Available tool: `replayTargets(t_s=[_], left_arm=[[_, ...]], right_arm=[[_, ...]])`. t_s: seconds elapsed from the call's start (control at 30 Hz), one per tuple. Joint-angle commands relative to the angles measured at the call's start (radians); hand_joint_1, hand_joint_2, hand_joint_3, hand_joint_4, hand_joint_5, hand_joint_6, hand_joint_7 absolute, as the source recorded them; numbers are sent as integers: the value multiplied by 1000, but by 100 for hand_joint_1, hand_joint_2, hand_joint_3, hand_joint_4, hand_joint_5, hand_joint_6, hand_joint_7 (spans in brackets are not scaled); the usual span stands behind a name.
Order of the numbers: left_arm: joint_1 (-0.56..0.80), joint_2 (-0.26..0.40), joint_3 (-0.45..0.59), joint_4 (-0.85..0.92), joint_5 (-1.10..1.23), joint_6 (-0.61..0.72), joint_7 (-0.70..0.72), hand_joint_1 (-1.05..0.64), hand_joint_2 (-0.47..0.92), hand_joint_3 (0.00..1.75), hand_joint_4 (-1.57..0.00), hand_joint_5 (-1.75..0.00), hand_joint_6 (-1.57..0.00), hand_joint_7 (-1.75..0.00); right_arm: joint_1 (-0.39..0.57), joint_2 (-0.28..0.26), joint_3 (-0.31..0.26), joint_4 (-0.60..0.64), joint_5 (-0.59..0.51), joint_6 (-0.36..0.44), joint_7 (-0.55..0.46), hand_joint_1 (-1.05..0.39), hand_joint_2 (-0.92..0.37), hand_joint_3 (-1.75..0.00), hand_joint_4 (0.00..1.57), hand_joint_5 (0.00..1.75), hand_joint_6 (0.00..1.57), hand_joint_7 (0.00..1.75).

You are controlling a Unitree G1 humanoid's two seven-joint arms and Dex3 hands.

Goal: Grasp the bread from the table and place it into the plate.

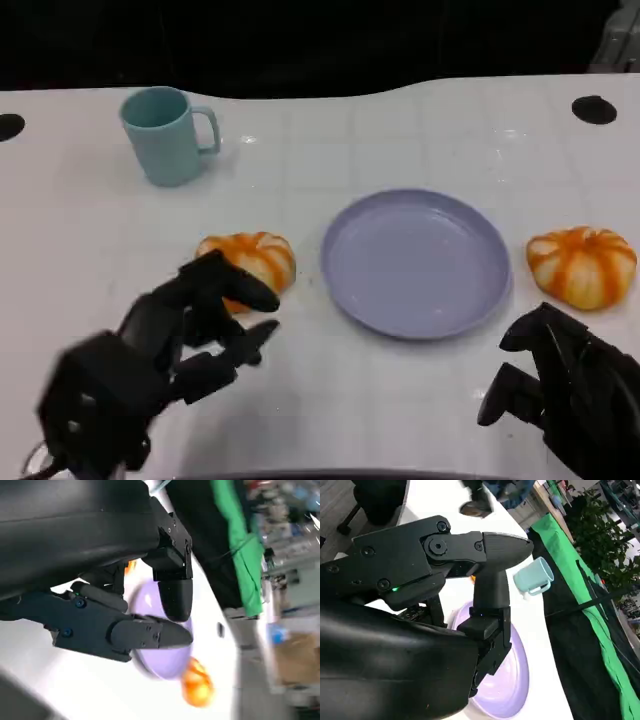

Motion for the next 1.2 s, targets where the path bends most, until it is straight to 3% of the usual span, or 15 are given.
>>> replayTargets(t_s=[0.03,0.07,0.1,0.17,0.27,0.4,0.6,0.83,1.2], left_arm=[[-60,150,-70,2,357,-125,97,-55,92,12,-40,-110,-53,-52],[-77,165,-73,11,406,-125,114,-55,92,11,-40,-109,-54,-50],[-91,176,-75,19,446,-126,128,-55,92,6,-35,-83,-51,-32],[-120,211,-79,22,538,-118,140,-56,91,1,-28,-56,-49,-11],[-141,243,-81,5,624,-102,133,-59,89,0,-15,-44,-41,-2],[-178,271,-98,-14,722,-63,86,-61,86,0,-2,-39,-28,-1],[-253,277,-153,50,814,-9,30,-58,82,0,0,-28,-24,-1],[-380,242,-232,285,788,-22,23,-37,75,0,0,-25,-22,0],[-572,153,-314,674,737,-39,73,-27,74,0,0,-19,-19,0]], right_arm=[[-19,-6,-17,13,3,-10,0,-52,-91,-32,64,175,48,166],[-20,-6,-17,16,3,-15,4,-52,-92,-32,64,175,48,166],[-20,-6,-17,19,3,-18,8,-52,-91,-31,65,175,48,165],[-21,-5,-17,23,3,-21,10,-52,-91,-31,65,175,49,165],[-19,-6,-13,22,-4,-23,6,-52,-92,-31,65,175,49,165],[-17,-2,-11,19,-5,-23,3,-52,-92,-32,64,175,47,165],[-15,-1,-8,16,-7,-26,1,-52,-92,-31,64,175,49,165],[-4,-6,-10,5,1,-21,6,-51,-92,-30,64,175,50,163],[11,-7,-12,-8,7,-16,5,-51,-92,-32,63,175,49,162]])
